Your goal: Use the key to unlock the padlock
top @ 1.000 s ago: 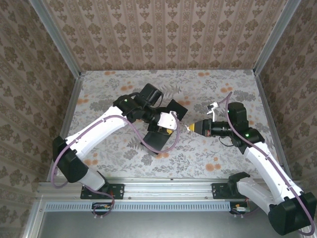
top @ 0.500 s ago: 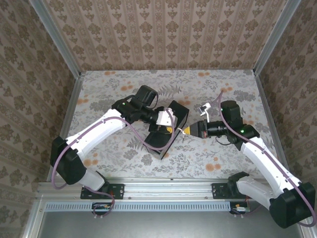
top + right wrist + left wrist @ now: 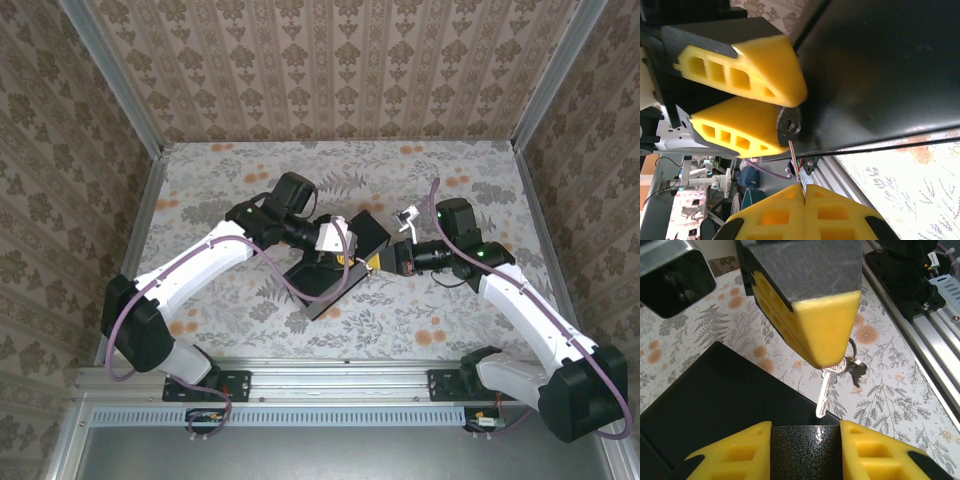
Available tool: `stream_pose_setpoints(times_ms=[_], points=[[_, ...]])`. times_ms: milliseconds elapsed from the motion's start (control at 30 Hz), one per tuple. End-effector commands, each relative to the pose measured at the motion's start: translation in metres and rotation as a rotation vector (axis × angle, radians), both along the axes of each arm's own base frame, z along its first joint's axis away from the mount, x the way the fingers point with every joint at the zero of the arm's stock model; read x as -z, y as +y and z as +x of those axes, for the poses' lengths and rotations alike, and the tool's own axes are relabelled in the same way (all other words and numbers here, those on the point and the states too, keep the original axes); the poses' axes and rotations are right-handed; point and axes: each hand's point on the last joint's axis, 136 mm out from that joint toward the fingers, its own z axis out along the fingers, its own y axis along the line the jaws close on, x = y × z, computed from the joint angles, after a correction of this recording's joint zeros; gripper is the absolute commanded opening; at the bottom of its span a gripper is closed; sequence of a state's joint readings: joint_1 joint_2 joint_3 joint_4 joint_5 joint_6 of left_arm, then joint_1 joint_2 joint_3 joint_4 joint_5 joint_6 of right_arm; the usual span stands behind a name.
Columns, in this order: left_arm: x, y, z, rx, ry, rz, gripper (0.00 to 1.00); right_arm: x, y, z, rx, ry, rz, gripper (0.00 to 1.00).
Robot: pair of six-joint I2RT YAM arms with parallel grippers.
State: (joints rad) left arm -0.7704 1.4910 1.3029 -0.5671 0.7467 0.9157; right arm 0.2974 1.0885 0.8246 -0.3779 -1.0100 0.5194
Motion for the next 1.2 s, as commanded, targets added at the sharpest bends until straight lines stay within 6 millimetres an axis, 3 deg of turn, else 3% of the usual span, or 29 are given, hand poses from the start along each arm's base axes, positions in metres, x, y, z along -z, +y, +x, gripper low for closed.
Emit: stream_pose_setpoints(times_ms=[0, 1167], points=[[-0.026, -0.006, -0.001, 0.043, -0.041, -0.103, 0.18, -0.013, 0.001, -0.005, -0.035, -0.031, 0.019, 0.00], [-0.033, -0.006, -0.009, 0.057, -0.045, -0.163, 0.17, -0.005, 0.006, 0.016, -0.043, 0.006, 0.043, 0.00]])
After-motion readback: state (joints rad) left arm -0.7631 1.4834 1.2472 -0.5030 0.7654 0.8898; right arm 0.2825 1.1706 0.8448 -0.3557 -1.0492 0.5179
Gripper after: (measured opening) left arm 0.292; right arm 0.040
